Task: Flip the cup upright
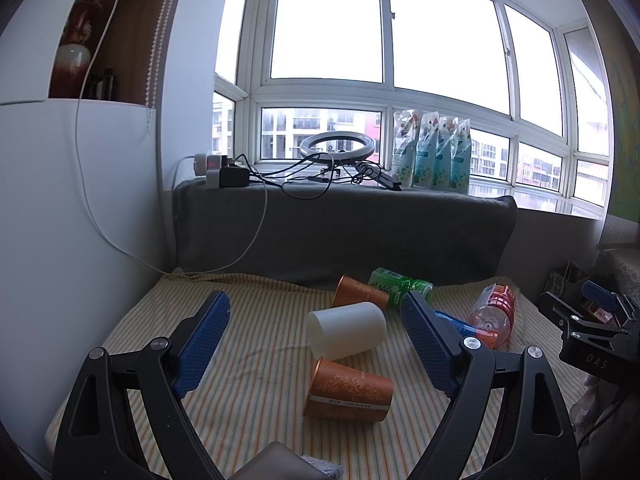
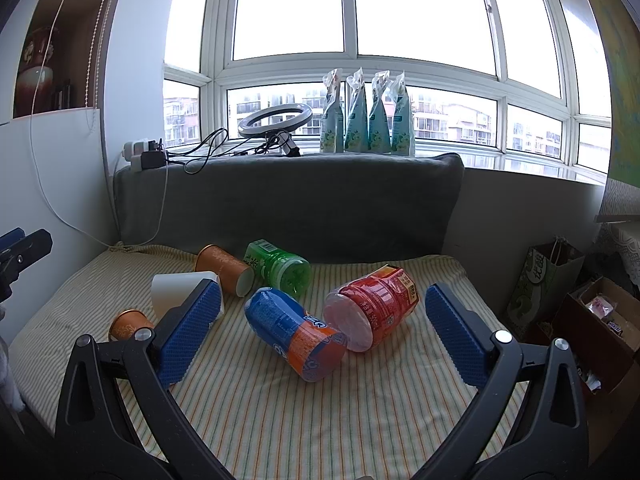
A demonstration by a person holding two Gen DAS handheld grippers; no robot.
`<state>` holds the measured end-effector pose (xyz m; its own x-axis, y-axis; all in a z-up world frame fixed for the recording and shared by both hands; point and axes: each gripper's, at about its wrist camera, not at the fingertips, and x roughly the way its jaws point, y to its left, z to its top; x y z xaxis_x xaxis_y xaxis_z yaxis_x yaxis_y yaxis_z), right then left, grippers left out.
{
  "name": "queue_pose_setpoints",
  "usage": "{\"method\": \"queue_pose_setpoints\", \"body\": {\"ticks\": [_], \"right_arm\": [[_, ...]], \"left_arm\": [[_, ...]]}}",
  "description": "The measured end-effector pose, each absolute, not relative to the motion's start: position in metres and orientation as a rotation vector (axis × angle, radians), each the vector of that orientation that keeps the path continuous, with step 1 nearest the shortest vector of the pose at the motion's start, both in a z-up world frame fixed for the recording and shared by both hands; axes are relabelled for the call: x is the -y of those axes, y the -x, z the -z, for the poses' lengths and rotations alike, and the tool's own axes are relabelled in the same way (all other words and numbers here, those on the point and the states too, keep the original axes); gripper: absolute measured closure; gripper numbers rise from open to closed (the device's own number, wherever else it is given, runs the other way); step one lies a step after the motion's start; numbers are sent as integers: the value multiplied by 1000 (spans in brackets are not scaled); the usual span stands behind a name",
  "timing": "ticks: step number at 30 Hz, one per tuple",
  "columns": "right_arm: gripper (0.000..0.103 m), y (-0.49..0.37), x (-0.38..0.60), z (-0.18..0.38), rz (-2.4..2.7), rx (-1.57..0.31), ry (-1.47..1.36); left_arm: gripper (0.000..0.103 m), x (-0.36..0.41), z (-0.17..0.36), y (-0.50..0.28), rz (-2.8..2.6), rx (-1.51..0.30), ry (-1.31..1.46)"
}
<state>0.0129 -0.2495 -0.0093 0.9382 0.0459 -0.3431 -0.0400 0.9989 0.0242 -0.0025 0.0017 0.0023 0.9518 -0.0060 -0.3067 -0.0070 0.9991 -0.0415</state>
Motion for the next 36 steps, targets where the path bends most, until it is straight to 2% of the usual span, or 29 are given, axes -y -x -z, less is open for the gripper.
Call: {"method": "queue_pose_setpoints", "body": {"ticks": [36], "right_arm": [[0,-28,254,29,-59,-385,-11]], "left_arm": [[16,-1,11,-10,15,-362,47]]}}
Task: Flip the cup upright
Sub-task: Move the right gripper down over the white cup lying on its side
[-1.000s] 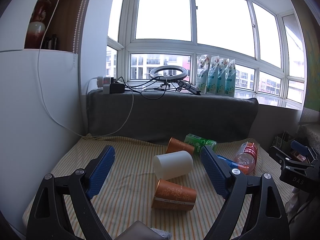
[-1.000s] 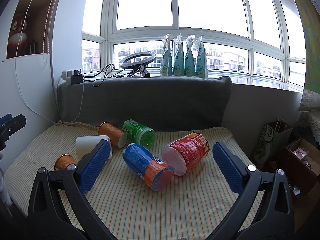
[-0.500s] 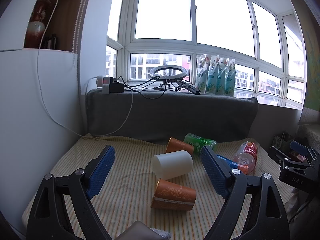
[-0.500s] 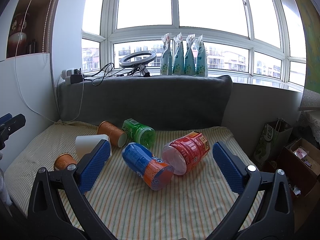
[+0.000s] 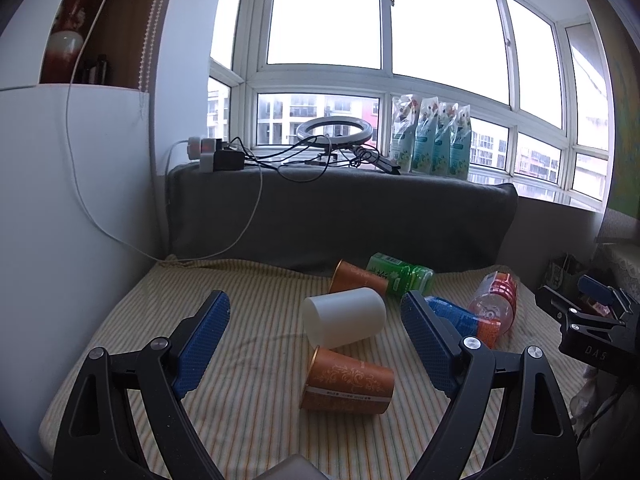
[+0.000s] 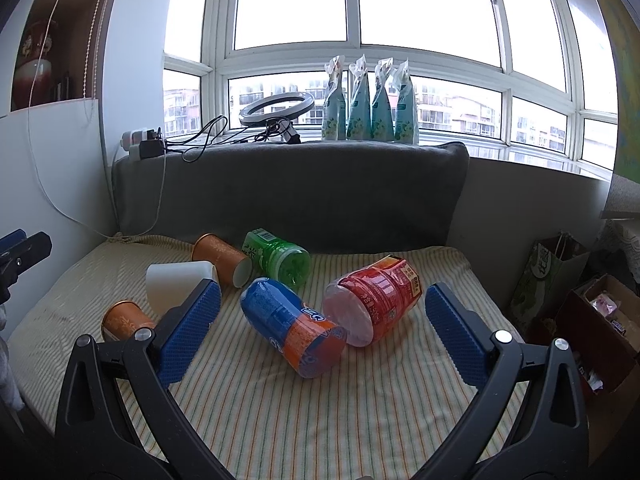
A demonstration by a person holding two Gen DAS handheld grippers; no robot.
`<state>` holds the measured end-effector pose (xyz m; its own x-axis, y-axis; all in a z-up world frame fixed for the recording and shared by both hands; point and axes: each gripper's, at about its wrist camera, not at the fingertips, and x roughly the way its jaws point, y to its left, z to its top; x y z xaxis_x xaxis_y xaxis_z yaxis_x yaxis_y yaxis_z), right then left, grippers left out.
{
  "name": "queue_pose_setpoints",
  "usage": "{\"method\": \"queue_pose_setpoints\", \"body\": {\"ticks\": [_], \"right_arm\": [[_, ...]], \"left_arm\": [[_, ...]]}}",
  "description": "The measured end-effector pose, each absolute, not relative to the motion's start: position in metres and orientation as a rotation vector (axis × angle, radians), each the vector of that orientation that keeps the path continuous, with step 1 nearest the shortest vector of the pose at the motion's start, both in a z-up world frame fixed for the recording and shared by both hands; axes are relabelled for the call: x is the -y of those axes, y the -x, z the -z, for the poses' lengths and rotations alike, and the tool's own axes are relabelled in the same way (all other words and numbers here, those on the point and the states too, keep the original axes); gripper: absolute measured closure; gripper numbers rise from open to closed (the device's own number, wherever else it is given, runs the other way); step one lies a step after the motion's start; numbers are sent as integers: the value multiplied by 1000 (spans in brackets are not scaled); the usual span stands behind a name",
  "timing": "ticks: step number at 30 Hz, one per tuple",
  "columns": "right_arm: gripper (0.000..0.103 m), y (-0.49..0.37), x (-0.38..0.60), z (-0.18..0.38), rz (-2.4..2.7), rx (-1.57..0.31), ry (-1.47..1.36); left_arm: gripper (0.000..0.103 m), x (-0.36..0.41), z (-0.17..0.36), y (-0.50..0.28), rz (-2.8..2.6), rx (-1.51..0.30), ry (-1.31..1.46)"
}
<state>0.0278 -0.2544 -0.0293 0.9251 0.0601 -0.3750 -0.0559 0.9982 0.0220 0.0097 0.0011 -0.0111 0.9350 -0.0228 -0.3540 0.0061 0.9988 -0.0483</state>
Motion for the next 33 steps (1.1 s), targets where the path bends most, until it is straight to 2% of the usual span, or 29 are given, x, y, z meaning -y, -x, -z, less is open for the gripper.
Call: {"method": "queue_pose_setpoints", "body": {"ticks": [16,33], "right_arm": [[0,-64,248,31,-176,-450,93],[0,-132,146,36,-802,-587,593]], "left_arm": [[16,-10,29,-25,32,-442,36],[16,-38,46,-28,-3,-521,53]]}}
